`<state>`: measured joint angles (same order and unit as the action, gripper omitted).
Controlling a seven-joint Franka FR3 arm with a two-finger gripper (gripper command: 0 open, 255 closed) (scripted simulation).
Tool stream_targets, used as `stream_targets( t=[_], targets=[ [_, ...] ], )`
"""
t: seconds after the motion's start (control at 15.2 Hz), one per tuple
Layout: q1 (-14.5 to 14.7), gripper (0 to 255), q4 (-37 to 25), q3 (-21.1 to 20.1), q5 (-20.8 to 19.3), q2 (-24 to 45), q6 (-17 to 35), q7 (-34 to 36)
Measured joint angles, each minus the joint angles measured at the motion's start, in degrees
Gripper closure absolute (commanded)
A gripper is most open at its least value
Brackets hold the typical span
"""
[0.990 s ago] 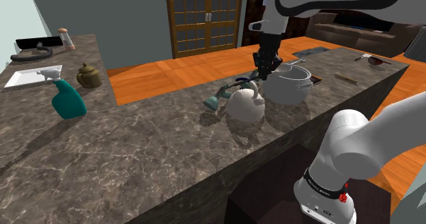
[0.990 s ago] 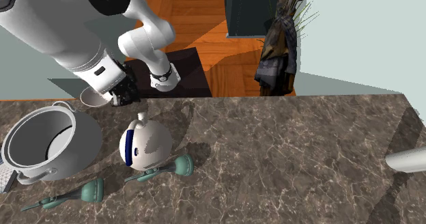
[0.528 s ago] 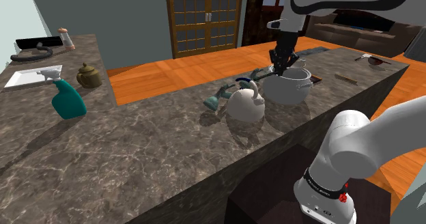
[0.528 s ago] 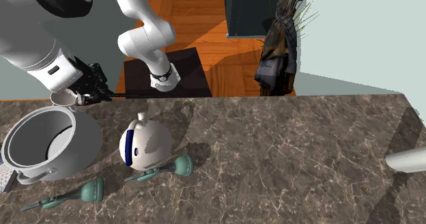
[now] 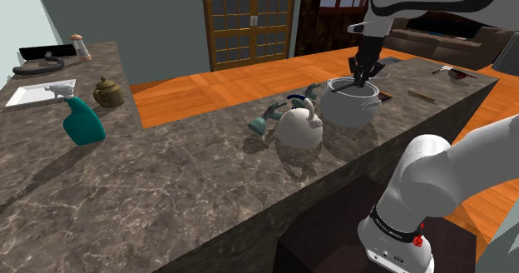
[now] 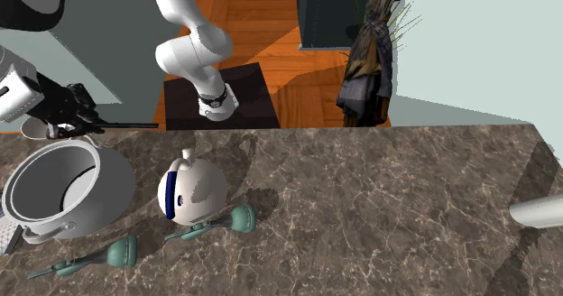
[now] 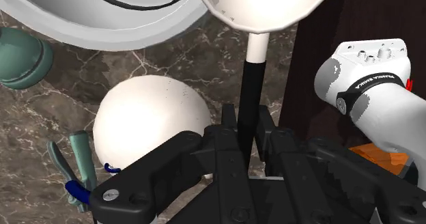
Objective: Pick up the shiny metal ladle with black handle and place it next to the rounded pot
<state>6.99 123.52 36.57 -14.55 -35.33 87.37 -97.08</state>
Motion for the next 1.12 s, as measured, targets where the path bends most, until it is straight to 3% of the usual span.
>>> stream_targets(
  t=[0.33,0.66,0.99,1.12],
  targets=[
    [-0.3,255,-4.74,6.54,-2.19,2.85,-0.72,-7.27],
    [1.24,255,-11.5,15.07,-2.61,8.26,-0.83,-15.68],
    [5.21,255,-18.64,27.33,-0.22,16.15,0.31,-25.71],
    [9.1,255,-22.75,35.67,2.97,21.45,0.32,-31.19]
  ],
)
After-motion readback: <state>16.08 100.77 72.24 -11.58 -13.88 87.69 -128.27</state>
